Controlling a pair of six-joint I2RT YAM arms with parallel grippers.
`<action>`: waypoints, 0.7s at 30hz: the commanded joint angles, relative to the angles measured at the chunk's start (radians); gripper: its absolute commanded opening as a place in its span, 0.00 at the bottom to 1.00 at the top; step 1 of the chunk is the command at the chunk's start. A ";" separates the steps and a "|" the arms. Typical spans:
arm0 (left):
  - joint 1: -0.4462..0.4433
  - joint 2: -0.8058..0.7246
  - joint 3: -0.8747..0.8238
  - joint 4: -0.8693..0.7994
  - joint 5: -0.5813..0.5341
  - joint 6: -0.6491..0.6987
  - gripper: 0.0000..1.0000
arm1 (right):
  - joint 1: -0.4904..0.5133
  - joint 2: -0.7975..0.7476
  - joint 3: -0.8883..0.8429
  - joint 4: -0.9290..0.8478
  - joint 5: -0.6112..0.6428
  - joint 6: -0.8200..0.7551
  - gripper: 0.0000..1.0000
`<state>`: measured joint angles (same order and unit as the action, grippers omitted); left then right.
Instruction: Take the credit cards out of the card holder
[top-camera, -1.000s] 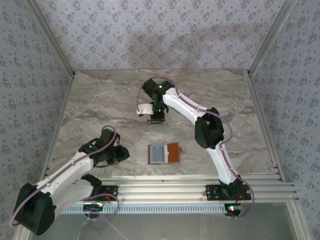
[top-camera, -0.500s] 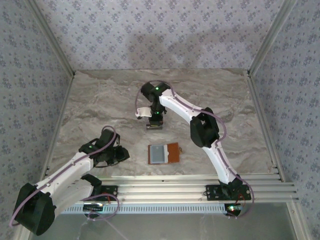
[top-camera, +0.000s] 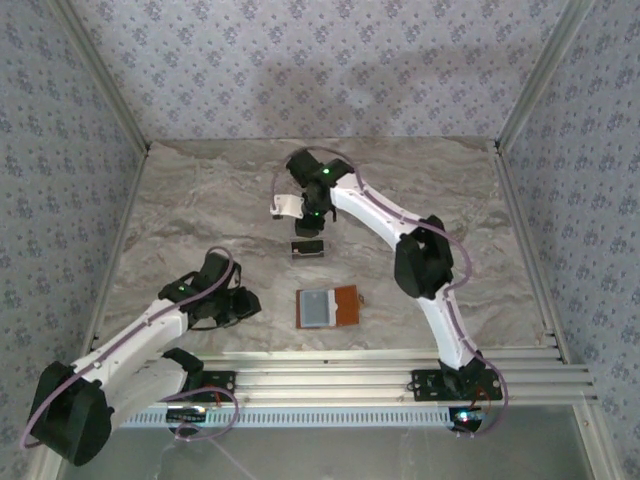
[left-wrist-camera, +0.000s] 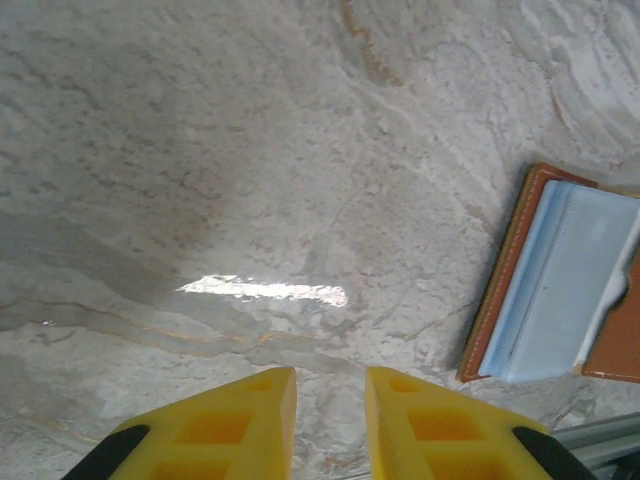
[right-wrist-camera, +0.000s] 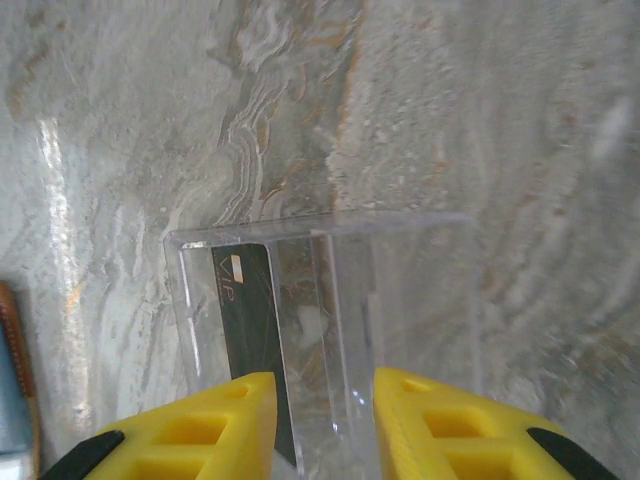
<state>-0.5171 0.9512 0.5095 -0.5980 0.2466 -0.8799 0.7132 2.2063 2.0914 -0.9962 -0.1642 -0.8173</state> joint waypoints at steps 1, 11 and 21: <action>-0.012 0.033 0.050 0.038 0.037 0.019 0.25 | -0.005 -0.141 -0.088 0.100 -0.016 0.127 0.32; -0.111 0.244 0.115 0.257 0.114 -0.006 0.17 | -0.038 -0.474 -0.548 0.388 0.065 0.849 0.33; -0.163 0.458 0.159 0.399 0.189 -0.024 0.06 | -0.040 -0.597 -0.850 0.404 -0.199 1.323 0.26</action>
<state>-0.6689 1.3834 0.6315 -0.2520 0.3965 -0.8948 0.6724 1.6337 1.3033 -0.6163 -0.2523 0.3008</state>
